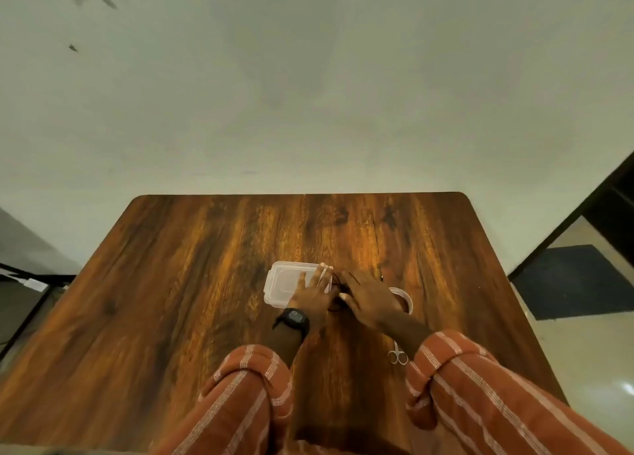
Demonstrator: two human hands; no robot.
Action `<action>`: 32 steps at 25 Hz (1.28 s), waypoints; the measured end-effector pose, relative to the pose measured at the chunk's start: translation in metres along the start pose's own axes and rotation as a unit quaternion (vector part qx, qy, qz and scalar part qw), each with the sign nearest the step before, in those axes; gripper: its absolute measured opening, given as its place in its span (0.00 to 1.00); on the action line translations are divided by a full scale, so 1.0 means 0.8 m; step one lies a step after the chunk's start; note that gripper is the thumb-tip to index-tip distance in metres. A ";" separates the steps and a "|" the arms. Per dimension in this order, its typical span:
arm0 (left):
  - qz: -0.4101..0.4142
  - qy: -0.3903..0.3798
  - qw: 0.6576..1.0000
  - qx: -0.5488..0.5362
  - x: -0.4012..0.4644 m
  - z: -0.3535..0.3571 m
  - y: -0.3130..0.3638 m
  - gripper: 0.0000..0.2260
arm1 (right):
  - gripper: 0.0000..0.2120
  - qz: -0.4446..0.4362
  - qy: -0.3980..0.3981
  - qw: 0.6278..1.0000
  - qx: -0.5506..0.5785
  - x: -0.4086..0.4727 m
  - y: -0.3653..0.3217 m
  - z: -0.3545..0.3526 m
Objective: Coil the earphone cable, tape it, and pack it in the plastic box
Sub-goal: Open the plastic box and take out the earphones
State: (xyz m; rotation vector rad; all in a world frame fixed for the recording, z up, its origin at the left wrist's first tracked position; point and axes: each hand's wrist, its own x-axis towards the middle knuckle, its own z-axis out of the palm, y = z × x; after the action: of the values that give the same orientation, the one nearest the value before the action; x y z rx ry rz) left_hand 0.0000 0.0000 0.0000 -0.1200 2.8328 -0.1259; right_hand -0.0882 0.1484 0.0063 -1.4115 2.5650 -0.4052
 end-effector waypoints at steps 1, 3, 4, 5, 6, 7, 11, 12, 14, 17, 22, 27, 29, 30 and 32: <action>-0.010 -0.018 1.000 0.003 0.001 0.001 -0.001 0.27 | 0.21 0.032 0.002 0.999 0.021 -0.001 0.004 0.003; -0.027 -0.028 0.999 -0.013 -0.005 -0.001 -0.004 0.26 | 0.15 0.101 -0.004 0.994 0.039 -0.003 0.020 0.013; -0.028 -0.021 0.999 -0.016 -0.008 0.000 -0.005 0.25 | 0.13 0.132 -0.022 0.990 0.037 -0.005 0.025 0.019; -0.024 -0.024 0.999 -0.021 -0.010 0.000 -0.006 0.24 | 0.13 0.151 -0.039 0.987 0.040 -0.006 0.029 0.023; -0.016 -0.020 0.999 -0.026 -0.012 0.000 -0.007 0.23 | 0.15 0.158 -0.050 0.985 0.045 -0.005 0.030 0.027; -0.014 -0.018 0.999 -0.030 -0.013 -0.001 -0.008 0.21 | 0.17 0.159 -0.058 0.984 0.047 -0.004 0.028 0.030; -0.006 0.016 1.000 -0.025 -0.016 -0.007 -0.012 0.18 | 0.19 0.180 -0.083 0.978 0.064 0.003 0.022 0.051; -0.002 0.030 0.999 -0.027 -0.018 -0.009 -0.016 0.18 | 0.18 0.186 -0.081 0.977 0.065 0.005 0.023 0.055; -0.007 0.052 0.997 -0.057 -0.020 -0.017 -0.032 0.17 | 0.12 0.196 -0.079 0.975 0.073 0.009 0.027 0.056; -0.093 0.100 0.954 -0.266 -0.029 -0.036 -0.064 0.09 | 0.06 0.198 -0.063 0.972 0.111 0.015 0.032 0.047; -0.214 0.195 0.890 -0.352 -0.072 -0.034 -0.121 0.06 | 0.09 0.197 0.016 0.971 0.134 0.024 0.037 0.036; -0.347 0.147 0.857 -0.350 -0.108 0.027 -0.153 0.07 | 0.08 0.235 0.052 0.964 0.111 0.007 0.030 0.043; -0.394 0.147 0.829 -0.369 -0.122 0.044 -0.143 0.10 | 0.13 0.169 0.052 0.984 0.032 -0.007 0.026 0.053; -0.405 0.149 0.821 -0.373 -0.129 0.053 -0.137 0.12 | 0.15 0.124 0.035 0.992 0.003 -0.010 0.021 0.057; -0.409 0.140 0.828 -0.356 -0.136 0.070 -0.121 0.11 | 0.18 0.071 -0.033 0.997 -0.021 -0.007 0.003 0.058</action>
State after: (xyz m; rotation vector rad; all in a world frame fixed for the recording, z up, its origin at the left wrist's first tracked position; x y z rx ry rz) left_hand 0.1273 -0.0899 -0.0113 -1.5723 2.7091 0.8012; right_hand -0.0732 0.1475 -0.0381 -1.2249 2.6143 -0.2786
